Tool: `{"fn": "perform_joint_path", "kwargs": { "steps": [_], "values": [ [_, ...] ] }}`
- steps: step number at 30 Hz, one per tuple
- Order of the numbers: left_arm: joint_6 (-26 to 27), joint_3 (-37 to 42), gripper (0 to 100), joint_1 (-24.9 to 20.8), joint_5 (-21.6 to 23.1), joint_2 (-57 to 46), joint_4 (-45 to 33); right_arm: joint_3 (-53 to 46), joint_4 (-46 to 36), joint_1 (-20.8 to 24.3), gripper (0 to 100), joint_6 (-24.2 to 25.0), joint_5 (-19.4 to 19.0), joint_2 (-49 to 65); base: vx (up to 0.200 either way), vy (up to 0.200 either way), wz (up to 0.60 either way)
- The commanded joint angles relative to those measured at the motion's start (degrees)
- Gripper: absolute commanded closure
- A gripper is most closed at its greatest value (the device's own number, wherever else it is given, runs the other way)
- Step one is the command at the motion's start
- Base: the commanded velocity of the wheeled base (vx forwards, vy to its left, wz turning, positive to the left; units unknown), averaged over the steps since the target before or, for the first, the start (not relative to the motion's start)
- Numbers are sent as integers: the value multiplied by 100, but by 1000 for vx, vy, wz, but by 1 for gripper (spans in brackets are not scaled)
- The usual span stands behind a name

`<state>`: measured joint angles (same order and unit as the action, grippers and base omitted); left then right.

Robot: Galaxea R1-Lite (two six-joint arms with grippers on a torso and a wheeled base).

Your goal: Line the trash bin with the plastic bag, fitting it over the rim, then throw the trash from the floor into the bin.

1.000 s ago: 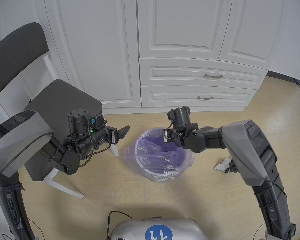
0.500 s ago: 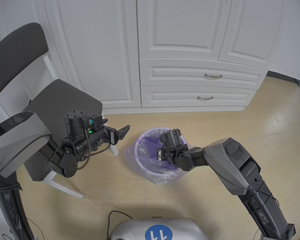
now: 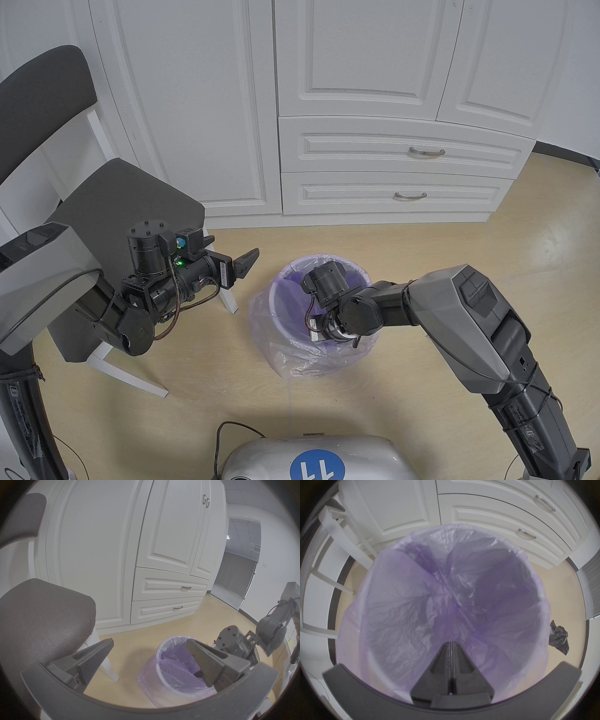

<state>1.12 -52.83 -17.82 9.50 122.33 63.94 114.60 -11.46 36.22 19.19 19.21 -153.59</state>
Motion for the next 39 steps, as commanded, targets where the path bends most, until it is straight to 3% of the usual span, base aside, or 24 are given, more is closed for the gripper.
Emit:
{"fn": "perform_joint_path", "kwargs": {
  "steps": [1, 8, 15, 25, 39],
  "values": [
    [2, -16, 0, 7, 0, 63, -4, -1, 232, 105, 100, -3, 4, 75, 0, 0, 0],
    [2, -25, 0, 7, -9, 63, -4, -1, 821, 105, 100, -82, 91, -57, 0, 0, 0],
    [2, -43, 0, 16, -9, 80, -4, -1, 1998, 149, 100, -302, 452, -488, 0, 0, 0],
    [11, -52, 0, 16, -9, 212, 128, -1, 1990, 623, 100, -328, 487, -540, 0, 0, 0],
    [11, -52, 0, 7, -18, 238, 128, -1, 2130, 219, 100, -556, 566, -119, 0, 0, 0]
  ]
}}
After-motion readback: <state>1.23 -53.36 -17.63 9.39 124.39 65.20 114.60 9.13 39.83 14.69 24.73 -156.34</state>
